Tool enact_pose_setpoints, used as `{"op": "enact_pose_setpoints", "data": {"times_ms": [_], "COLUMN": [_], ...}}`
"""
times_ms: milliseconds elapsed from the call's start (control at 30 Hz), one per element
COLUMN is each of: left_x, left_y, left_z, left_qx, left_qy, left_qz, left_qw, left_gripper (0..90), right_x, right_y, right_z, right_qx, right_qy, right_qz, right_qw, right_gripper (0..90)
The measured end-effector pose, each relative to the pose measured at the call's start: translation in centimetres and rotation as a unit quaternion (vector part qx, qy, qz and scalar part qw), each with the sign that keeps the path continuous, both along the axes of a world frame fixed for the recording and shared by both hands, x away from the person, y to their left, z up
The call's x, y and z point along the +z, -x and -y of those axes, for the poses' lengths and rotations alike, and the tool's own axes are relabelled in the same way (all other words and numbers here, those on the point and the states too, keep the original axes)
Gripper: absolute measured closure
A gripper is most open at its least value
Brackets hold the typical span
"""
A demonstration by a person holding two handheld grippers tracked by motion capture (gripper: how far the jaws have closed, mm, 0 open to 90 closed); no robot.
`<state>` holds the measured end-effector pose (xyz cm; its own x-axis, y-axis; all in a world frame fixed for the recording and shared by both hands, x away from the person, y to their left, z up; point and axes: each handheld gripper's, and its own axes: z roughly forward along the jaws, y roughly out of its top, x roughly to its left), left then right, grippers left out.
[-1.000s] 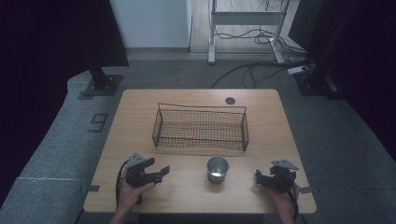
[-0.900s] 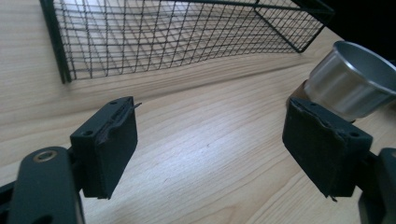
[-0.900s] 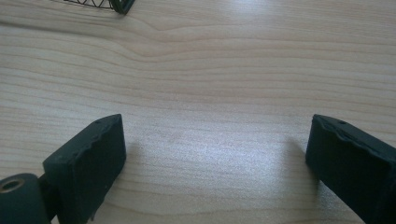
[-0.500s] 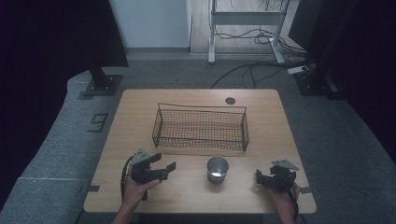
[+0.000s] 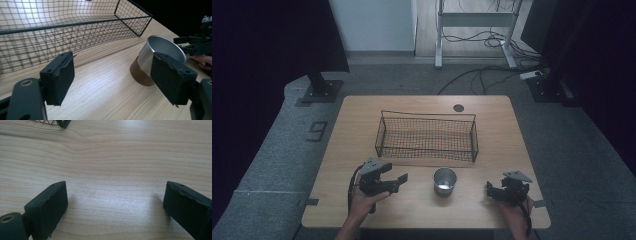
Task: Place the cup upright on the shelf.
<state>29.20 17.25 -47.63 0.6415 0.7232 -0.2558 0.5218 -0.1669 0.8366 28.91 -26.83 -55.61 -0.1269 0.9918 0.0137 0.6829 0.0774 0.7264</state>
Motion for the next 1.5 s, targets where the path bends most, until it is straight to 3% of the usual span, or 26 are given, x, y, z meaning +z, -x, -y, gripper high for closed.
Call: {"op": "enact_pose_setpoints", "data": {"times_ms": [367,733,1500], "left_x": [0.5,0.7,0.5], "left_y": [-0.1,-0.3,-0.2], "left_z": [2.3,3.4,7.3], "left_qx": [-0.034,-0.042,-0.071], "left_qy": [-0.015,-0.007,-0.032], "left_qz": [-0.001,-0.007,-0.004], "left_qw": [0.9993,0.9991,0.997], "left_gripper": [16.7,16.2,13.2], "right_x": [0.0,0.0,0.0], "right_y": [0.0,0.0,0.0], "right_z": [0.0,0.0,0.1], "right_qx": [0.0,0.0,-0.001], "right_qy": [0.0,0.0,0.0], "right_qz": [0.0,0.001,0.001], "right_qw": [1.0,1.0,1.0], "right_gripper": [5.8,5.8,6.4]}}
